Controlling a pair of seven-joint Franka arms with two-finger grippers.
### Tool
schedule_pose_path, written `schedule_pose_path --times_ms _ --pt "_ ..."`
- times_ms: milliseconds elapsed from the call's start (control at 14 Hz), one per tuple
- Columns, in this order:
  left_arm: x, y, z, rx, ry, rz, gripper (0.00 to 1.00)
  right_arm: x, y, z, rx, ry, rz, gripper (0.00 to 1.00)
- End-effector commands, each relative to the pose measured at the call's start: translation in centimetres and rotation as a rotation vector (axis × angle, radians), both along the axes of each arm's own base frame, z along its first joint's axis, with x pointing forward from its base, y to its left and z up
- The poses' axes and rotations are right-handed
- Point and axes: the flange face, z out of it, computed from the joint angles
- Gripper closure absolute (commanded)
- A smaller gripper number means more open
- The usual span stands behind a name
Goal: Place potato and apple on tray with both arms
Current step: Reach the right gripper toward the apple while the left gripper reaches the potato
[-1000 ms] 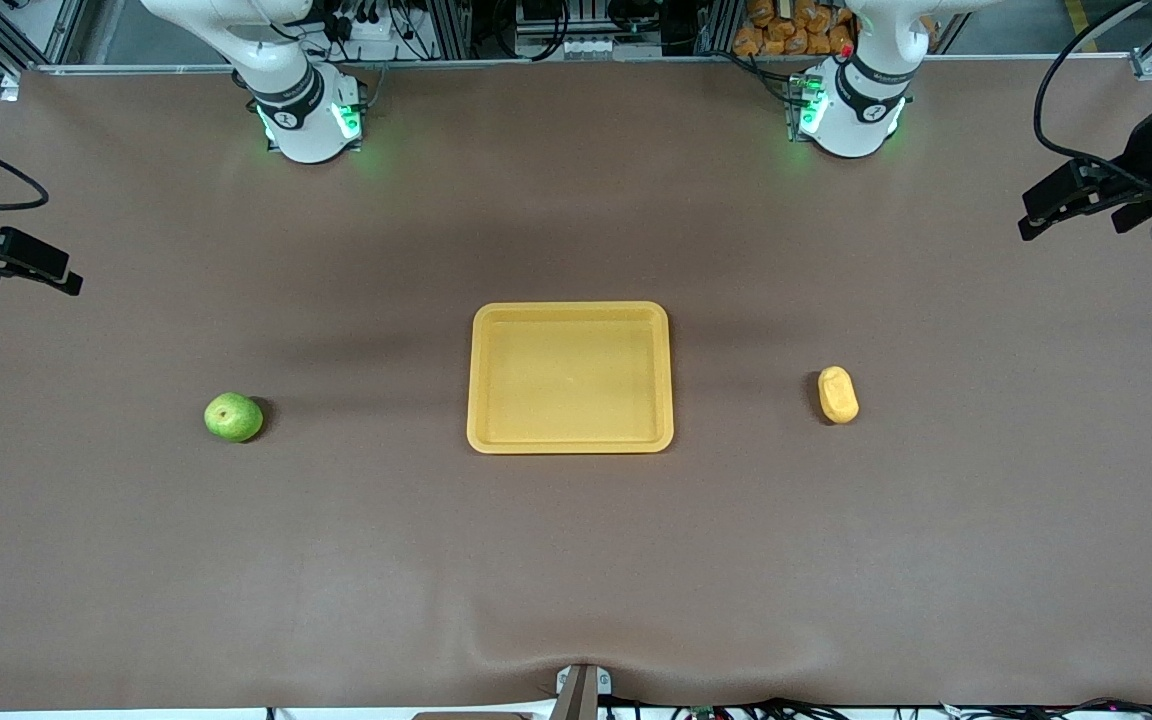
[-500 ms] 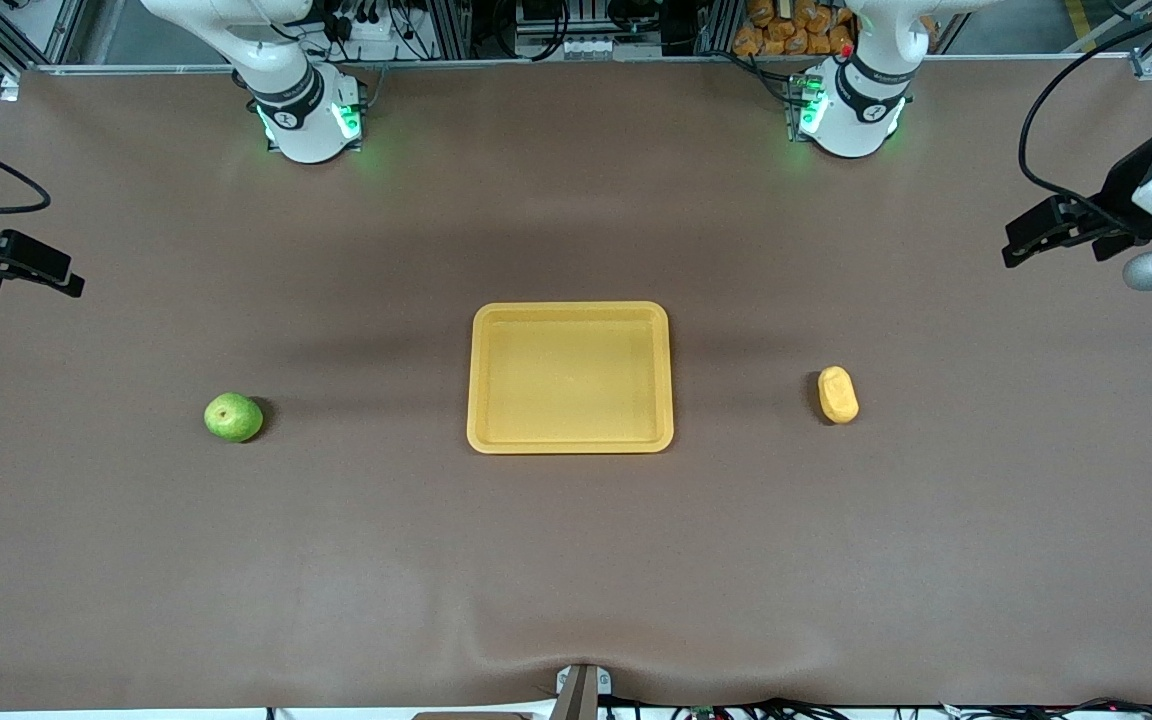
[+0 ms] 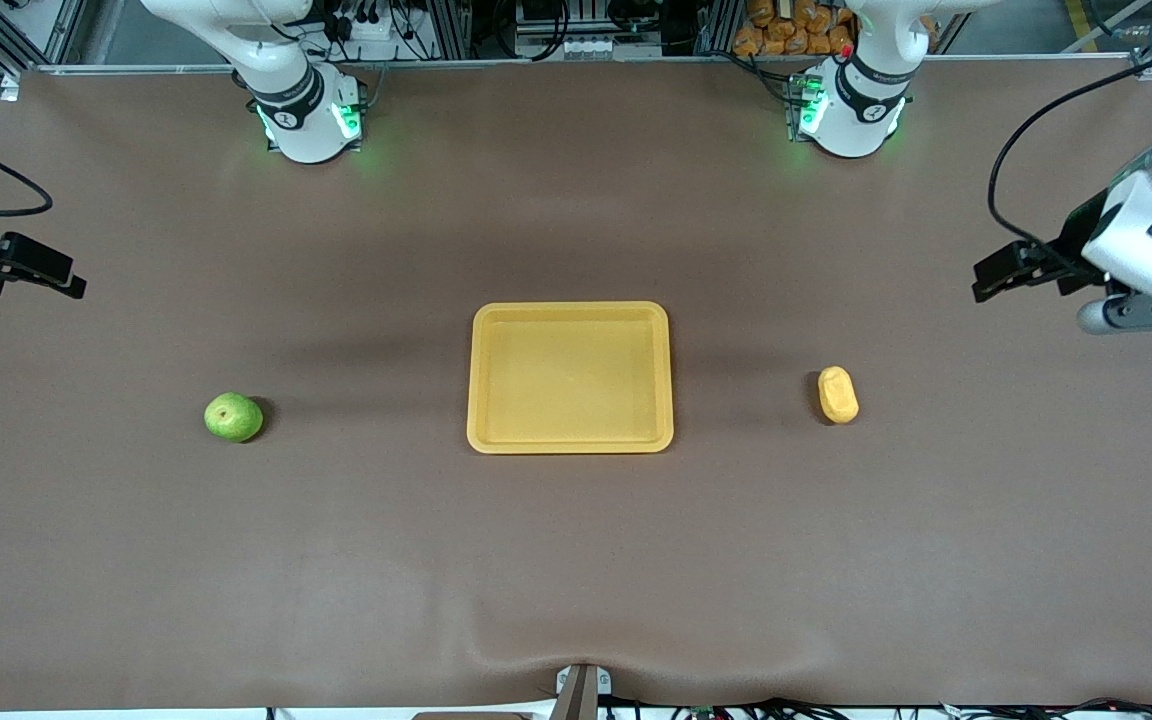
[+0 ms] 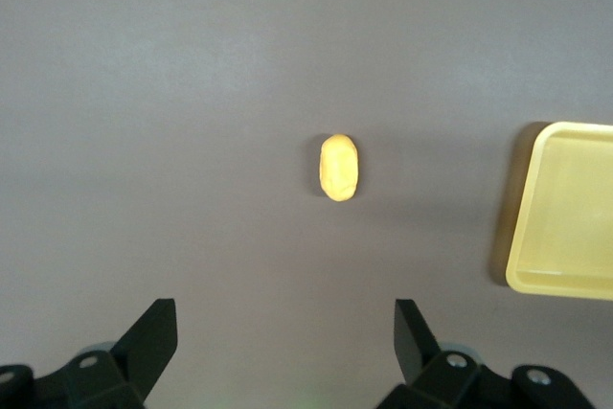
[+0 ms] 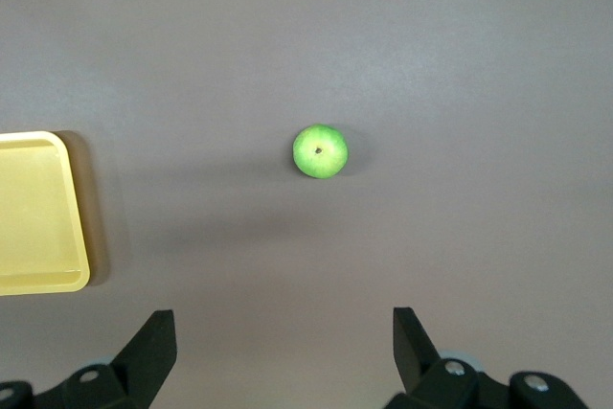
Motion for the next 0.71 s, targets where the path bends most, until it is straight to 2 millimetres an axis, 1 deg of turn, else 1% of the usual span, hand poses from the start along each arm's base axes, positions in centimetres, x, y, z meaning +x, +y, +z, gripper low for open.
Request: schedule_pose_path --times_ms 0,143,214,286,357,429,500,643 --pt "1.3 -0.5 -1.9 -0.012 -0.002 0.018 0.00 0.4 0.2 0.4 0.002 -0.004 -0.011 0.00" --pt "2.5 -0.4 -4.0 -0.013 0.006 0.021 0.00 0.4 0.2 0.3 0.009 -0.004 -0.012 0.00" --pt "3.1 -0.2 -5.1 -0.016 0.008 0.024 0.00 0.9 0.3 -0.5 0.011 0.006 -0.010 0.00" --pt "3.7 -0.2 -6.0 -0.015 0.003 0.021 0.00 1.7 0.9 -1.9 0.016 0.021 -0.002 0.00" --pt "4.2 -0.3 -6.7 -0.016 -0.012 0.018 0.00 2.7 2.4 -3.1 0.014 0.029 0.023 0.00" --pt "4.7 -0.5 -7.8 -0.018 -0.017 0.015 0.00 3.5 4.0 -4.5 0.010 0.048 0.050 0.00" --pt "5.1 -0.4 -8.9 -0.021 -0.017 0.018 0.00 4.1 4.9 -5.4 0.006 0.060 0.066 0.00" --pt "5.4 -0.5 -10.9 -0.024 -0.010 0.015 0.00 4.7 5.5 -6.5 0.010 0.076 0.074 0.00"
